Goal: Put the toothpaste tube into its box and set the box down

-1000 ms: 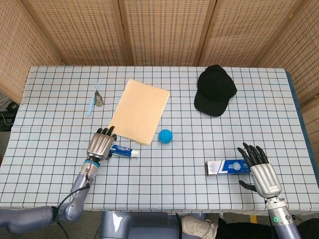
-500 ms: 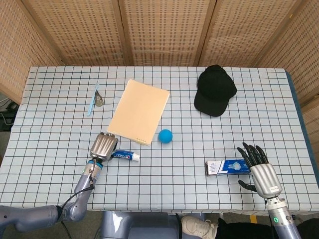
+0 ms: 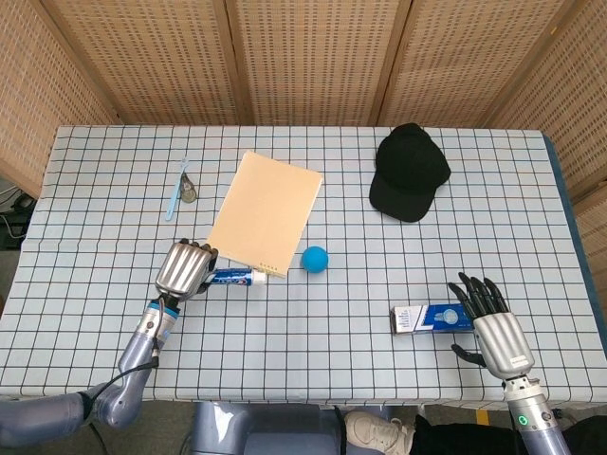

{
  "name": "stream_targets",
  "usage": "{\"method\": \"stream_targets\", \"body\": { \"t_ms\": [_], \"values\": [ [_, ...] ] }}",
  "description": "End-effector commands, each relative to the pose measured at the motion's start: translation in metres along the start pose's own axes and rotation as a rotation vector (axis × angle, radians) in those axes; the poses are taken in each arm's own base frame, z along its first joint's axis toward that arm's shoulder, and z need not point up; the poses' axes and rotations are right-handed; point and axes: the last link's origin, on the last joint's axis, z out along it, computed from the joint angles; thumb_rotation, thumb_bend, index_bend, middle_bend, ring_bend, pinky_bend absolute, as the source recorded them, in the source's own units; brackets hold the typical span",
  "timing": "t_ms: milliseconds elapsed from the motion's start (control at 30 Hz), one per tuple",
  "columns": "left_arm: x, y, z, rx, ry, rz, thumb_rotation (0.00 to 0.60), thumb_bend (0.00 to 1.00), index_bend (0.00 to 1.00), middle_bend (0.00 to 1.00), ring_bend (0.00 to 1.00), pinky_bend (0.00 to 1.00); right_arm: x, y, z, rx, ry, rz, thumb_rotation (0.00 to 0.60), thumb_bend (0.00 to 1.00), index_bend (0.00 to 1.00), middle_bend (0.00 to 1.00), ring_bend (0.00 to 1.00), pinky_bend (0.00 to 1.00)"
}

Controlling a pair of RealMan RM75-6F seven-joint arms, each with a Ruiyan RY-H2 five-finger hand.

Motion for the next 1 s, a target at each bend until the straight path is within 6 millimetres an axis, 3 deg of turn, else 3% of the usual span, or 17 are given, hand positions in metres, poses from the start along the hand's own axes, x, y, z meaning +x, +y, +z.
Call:
{"method": "stream_targets", "body": {
  "t_ms": [33, 167, 400, 700, 1000],
  "values": [
    [0.017, -0.013, -0.006, -0.003, 0.041, -0.024, 0.6, 0.47, 0.88, 0.58, 0.56, 0.48, -0.006, -0.004, 0.002, -0.019, -0.047, -0.03, 0.6, 0.12, 0.17, 0.0, 0.0, 0.06],
    [0.03, -0.025, -0.012, 0.003, 0.063, -0.027, 0.6, 0.47, 0.88, 0.58, 0.56, 0.48, -0.011, -0.012, 0.013, -0.038, -0.11, -0.038, 0.6, 0.13, 0.18, 0.0, 0.0, 0.06],
    [0.033, -0.036, -0.016, 0.017, 0.062, -0.032, 0.6, 0.47, 0.88, 0.58, 0.56, 0.48, -0.015, -0.016, 0.036, -0.065, -0.169, -0.054, 0.6, 0.14, 0.2, 0.0, 0.0, 0.06],
    [0.034, -0.042, -0.017, 0.024, 0.063, -0.032, 0.6, 0.47, 0.88, 0.58, 0.56, 0.48, -0.026, 0.0, 0.058, -0.143, -0.232, -0.06, 0.6, 0.14, 0.25, 0.02, 0.0, 0.08],
    [0.033, -0.042, -0.018, 0.026, 0.061, -0.028, 0.6, 0.47, 0.88, 0.58, 0.56, 0.48, -0.037, 0.016, 0.062, -0.195, -0.27, -0.043, 0.6, 0.14, 0.29, 0.07, 0.01, 0.13]
  ]
}}
